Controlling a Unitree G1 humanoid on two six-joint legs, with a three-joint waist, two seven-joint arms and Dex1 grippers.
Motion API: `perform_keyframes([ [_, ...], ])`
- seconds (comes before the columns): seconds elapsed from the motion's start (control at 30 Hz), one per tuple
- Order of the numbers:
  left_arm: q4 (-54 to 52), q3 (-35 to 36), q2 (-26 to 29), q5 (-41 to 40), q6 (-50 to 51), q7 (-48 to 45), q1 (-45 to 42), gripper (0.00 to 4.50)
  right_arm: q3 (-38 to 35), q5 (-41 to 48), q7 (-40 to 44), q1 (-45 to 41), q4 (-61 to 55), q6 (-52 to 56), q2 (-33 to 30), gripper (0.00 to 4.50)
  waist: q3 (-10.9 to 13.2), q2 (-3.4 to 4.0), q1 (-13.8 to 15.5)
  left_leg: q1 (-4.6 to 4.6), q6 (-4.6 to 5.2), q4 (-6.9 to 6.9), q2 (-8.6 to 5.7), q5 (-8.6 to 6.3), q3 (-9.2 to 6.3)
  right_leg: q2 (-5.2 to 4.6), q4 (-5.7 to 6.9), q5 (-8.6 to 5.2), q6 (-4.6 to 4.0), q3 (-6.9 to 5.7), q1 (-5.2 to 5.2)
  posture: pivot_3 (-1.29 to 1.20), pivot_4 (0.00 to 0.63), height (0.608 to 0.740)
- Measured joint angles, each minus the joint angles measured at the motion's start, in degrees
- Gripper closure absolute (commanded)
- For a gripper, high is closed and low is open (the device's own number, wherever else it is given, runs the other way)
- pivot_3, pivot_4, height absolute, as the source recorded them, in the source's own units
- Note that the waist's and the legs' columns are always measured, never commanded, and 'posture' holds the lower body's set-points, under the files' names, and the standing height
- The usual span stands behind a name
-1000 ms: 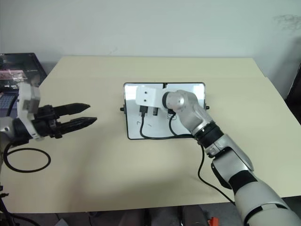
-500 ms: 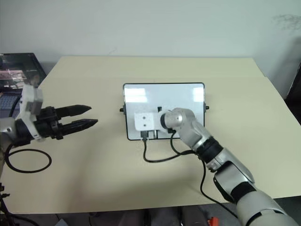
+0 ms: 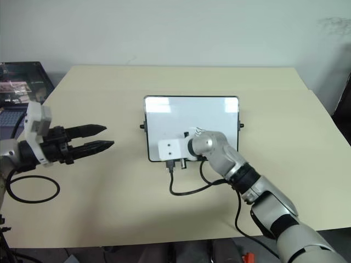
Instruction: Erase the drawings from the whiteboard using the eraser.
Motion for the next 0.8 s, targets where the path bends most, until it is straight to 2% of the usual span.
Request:
perform_keyframes([
  [0.4, 1.6, -0.5, 0.0, 0.6, -1.0, -0.1, -2.0, 1.36, -3.0, -2.0, -9.1, -7.1, 4.7, -1.4, -0.6, 3.54, 0.0, -0.01, 0.0, -0.01, 0.00, -0.02, 0.00, 0.00, 0.01, 0.00, 0.00, 0.00, -0.03, 0.01, 0.00, 0.00, 0.150, 0.740],
  [0.8, 2.3, -1.3, 0.0, 1.0, -1.1, -0.3, -2.8, 1.36, 2.1, -3.8, -0.2, 0.0, -4.3, 1.8, -1.1, 3.54, 0.0, 0.00, 0.0, -0.17, 0.00, -0.02, 0.01, -0.01, -0.07, 0.00, -0.02, -0.01, -0.03, -0.06, -0.09, 0.00, 0.150, 0.740],
])
